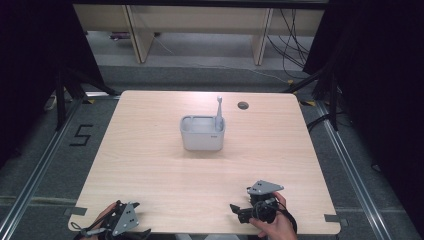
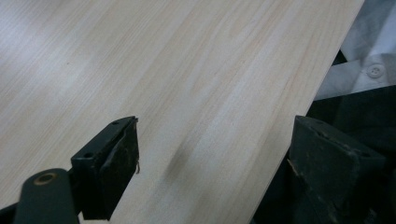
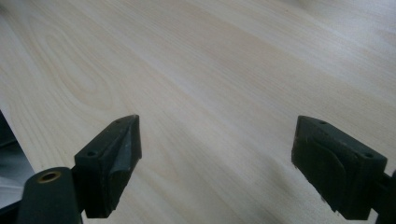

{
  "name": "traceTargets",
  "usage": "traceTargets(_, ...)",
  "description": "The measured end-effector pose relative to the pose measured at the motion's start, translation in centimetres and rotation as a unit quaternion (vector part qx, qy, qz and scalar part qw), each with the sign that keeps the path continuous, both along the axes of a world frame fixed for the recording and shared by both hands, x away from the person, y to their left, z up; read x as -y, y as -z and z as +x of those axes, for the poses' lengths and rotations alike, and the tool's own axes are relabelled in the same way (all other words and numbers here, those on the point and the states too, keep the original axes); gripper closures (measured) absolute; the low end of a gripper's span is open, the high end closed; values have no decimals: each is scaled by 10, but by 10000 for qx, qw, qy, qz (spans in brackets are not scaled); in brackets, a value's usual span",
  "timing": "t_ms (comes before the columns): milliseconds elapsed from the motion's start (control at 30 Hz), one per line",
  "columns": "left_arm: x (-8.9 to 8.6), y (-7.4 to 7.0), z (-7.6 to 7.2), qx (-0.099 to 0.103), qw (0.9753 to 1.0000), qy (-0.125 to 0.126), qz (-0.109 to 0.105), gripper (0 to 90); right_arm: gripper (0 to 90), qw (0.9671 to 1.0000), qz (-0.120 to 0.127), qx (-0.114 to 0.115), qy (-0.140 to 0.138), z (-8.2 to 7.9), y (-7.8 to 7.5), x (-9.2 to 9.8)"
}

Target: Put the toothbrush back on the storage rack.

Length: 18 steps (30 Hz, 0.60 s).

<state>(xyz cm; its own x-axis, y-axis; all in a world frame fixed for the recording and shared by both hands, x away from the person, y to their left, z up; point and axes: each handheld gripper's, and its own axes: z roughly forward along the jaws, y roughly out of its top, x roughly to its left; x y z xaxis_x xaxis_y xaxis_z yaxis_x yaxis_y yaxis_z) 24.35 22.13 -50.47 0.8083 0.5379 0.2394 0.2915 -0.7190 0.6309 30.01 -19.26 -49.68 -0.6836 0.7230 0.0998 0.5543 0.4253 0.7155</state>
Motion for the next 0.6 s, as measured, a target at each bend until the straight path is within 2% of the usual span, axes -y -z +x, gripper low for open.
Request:
traceTargets(67,0,0,0,-20,10000,4,-28,156,166,10000,-21,-5,-10,0,0,0)
traceTargets(100,0,0,0,0,10000,0,4,156,166,9999,15,-93,56,-2,0,-1)
traceTargets(167,0,0,0,0,10000,2,3,156,166,9999,-55,49,-83,1,1,0)
traceTargets(200,0,0,0,-3,10000,-1,-1,156,166,10000,-18,-66,-3,-1,0,-1)
traceTargets(267,0,0,0,-1,10000,0,0,156,166,10000,-5,-67,-13,0,1,-1)
traceTargets(333,0,0,0,-7,10000,-4,-7,156,166,9999,-67,83,-82,2,1,0)
traceTargets(400,0,0,0,0,10000,8,4,156,166,9998,-88,129,-86,2,1,1)
traceTargets(433,0,0,0,4,10000,17,11,156,166,10000,-36,46,10,0,1,0)
traceTargets(467,0,0,1,32,10000,72,42,156,166,10000,-46,43,-2,0,1,0)
traceTargets(500,0,0,0,-26,10000,10,-28,156,166,10000,-46,18,-5,0,1,0)
traceTargets(533,0,0,0,-4,10000,24,2,156,166,10000,-49,-68,9,0,1,-1)
traceTargets(600,0,0,1,39,10000,63,45,156,166,9999,-18,1,-127,2,2,0)
